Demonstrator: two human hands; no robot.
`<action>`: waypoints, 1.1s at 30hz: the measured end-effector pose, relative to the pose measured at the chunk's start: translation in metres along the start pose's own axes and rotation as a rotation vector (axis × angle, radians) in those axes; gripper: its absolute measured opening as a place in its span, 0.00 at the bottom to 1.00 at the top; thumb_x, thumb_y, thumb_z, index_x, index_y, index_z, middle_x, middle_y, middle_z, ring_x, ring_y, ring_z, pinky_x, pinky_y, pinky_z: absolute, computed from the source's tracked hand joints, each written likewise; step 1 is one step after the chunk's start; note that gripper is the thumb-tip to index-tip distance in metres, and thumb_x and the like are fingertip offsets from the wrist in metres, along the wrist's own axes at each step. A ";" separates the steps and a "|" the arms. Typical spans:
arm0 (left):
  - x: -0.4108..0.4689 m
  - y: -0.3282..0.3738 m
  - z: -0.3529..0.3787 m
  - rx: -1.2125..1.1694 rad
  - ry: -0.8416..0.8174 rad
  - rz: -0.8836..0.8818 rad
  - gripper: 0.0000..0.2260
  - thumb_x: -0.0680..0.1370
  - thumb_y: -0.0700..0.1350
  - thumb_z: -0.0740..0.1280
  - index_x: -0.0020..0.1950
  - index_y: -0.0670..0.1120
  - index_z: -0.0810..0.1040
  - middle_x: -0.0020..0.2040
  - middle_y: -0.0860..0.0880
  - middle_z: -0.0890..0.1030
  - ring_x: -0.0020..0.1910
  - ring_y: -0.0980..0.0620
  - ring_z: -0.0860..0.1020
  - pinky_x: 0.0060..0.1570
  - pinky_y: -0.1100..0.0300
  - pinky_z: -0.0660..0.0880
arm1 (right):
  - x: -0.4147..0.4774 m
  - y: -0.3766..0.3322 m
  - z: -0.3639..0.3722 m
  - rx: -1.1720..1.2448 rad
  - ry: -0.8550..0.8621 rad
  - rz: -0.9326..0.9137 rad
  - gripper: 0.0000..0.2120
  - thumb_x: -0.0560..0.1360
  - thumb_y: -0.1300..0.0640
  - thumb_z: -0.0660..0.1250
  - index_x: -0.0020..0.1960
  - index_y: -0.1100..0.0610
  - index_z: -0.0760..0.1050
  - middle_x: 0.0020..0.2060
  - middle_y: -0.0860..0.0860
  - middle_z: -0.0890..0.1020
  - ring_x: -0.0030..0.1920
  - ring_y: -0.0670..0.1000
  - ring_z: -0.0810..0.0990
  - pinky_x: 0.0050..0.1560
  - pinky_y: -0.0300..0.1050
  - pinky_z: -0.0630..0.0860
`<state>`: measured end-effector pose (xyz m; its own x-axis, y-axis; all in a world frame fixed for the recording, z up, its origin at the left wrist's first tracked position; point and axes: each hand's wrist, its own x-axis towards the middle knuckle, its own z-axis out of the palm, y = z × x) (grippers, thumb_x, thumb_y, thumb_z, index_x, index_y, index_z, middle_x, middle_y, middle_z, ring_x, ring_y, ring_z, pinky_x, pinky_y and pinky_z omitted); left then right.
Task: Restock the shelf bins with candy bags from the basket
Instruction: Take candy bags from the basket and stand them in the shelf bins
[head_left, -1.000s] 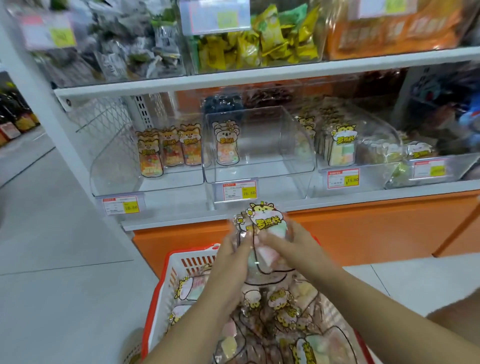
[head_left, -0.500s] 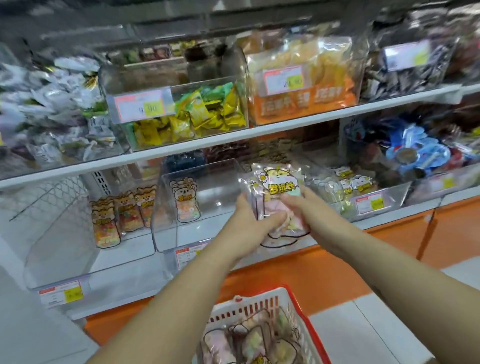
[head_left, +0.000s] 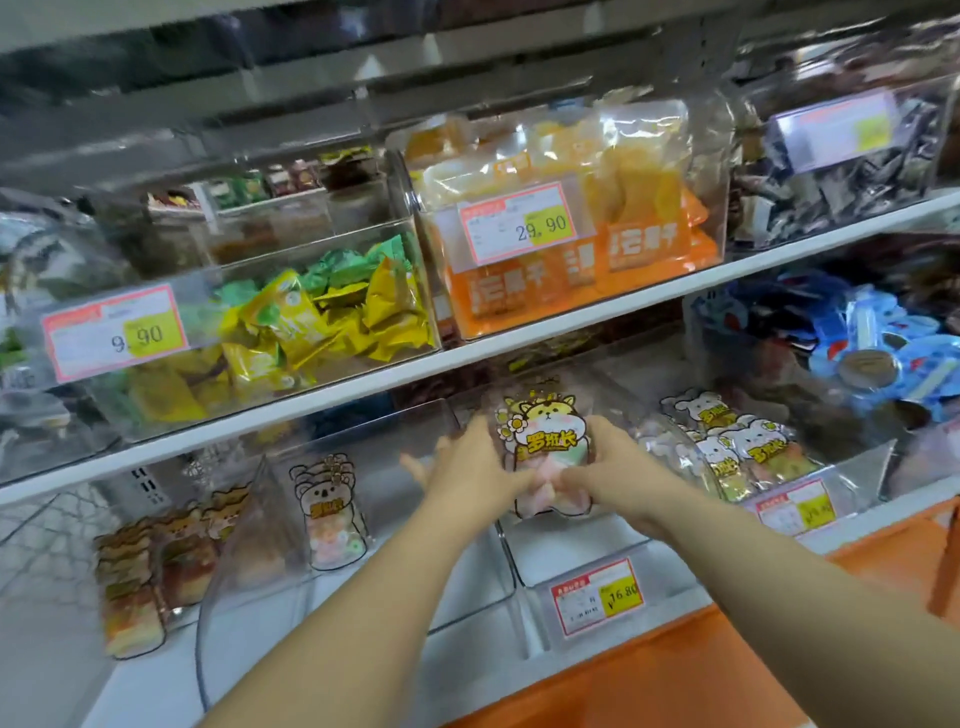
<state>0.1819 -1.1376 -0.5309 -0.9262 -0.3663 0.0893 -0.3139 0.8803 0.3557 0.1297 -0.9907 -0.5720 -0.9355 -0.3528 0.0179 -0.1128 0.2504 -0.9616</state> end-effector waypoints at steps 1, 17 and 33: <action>0.007 -0.005 -0.001 0.001 -0.005 -0.001 0.30 0.69 0.68 0.72 0.66 0.56 0.72 0.64 0.53 0.79 0.73 0.45 0.67 0.74 0.32 0.47 | 0.010 0.008 0.007 -0.025 -0.010 0.008 0.29 0.66 0.59 0.76 0.64 0.53 0.70 0.51 0.52 0.83 0.50 0.53 0.82 0.55 0.56 0.80; 0.075 -0.016 -0.008 0.486 -0.175 0.040 0.40 0.68 0.66 0.73 0.75 0.50 0.67 0.71 0.46 0.68 0.71 0.42 0.68 0.73 0.42 0.62 | 0.062 0.037 0.031 -0.655 -0.017 -0.036 0.24 0.69 0.60 0.76 0.62 0.58 0.70 0.52 0.53 0.68 0.45 0.53 0.70 0.42 0.41 0.67; 0.080 0.019 0.035 0.965 -0.127 0.122 0.39 0.72 0.65 0.69 0.77 0.49 0.63 0.73 0.42 0.68 0.73 0.39 0.65 0.58 0.22 0.25 | 0.056 0.051 0.010 -0.993 -0.220 0.109 0.14 0.71 0.51 0.74 0.51 0.53 0.72 0.50 0.51 0.80 0.53 0.55 0.80 0.49 0.45 0.76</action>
<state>0.0940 -1.1396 -0.5494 -0.9614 -0.2713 -0.0461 -0.1982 0.7990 -0.5677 0.0750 -1.0063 -0.6227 -0.8865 -0.4158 -0.2030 -0.3507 0.8899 -0.2916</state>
